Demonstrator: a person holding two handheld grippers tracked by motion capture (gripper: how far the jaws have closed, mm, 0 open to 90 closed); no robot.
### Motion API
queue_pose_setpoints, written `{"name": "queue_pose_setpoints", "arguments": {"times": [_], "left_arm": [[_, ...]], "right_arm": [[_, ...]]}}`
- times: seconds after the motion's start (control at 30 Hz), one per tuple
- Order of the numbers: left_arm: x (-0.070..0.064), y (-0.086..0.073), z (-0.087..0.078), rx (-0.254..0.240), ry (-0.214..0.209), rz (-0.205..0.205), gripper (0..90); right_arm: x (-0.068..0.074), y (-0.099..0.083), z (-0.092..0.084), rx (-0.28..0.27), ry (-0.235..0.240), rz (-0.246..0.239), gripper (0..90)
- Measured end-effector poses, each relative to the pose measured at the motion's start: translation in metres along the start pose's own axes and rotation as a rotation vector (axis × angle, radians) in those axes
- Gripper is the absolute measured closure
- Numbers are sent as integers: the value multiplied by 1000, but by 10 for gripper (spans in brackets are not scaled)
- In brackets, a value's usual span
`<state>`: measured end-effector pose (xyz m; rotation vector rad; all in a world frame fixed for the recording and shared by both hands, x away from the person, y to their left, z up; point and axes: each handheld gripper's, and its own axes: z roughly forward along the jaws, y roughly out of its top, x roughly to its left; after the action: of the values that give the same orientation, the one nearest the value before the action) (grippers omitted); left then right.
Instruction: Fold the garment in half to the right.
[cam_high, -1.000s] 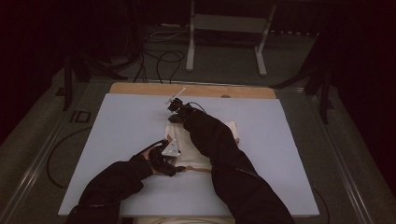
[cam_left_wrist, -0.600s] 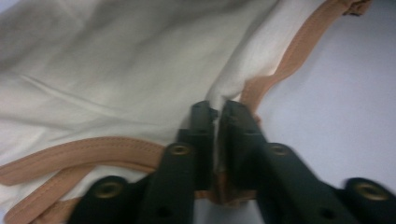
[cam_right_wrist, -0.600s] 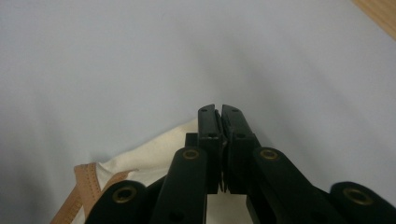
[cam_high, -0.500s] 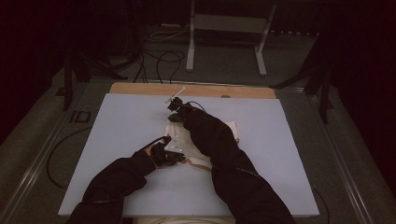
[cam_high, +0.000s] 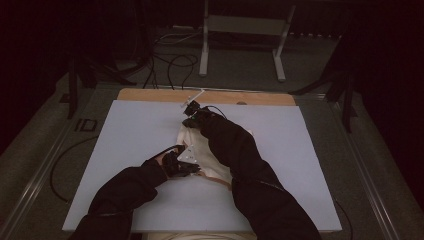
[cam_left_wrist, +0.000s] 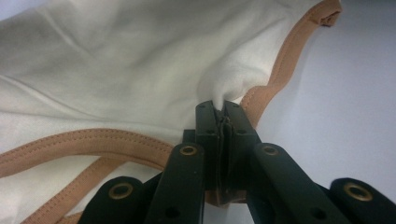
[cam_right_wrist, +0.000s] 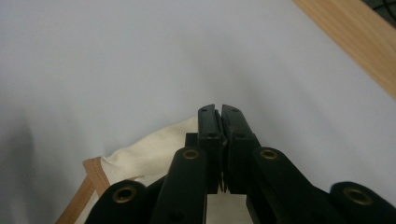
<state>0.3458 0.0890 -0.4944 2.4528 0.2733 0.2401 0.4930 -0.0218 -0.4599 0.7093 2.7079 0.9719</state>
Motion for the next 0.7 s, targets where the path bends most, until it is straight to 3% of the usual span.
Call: {"name": "queue_pose_setpoints", "arguments": {"times": [0.3, 0.7], "left_arm": [[0, 11, -2, 20, -8, 43, 875], [-1, 24, -4, 28, -24, 66, 875]], "right_arm": [[-2, -6, -20, -40, -12, 2, 875], [-7, -19, -50, -74, -34, -7, 876]]}}
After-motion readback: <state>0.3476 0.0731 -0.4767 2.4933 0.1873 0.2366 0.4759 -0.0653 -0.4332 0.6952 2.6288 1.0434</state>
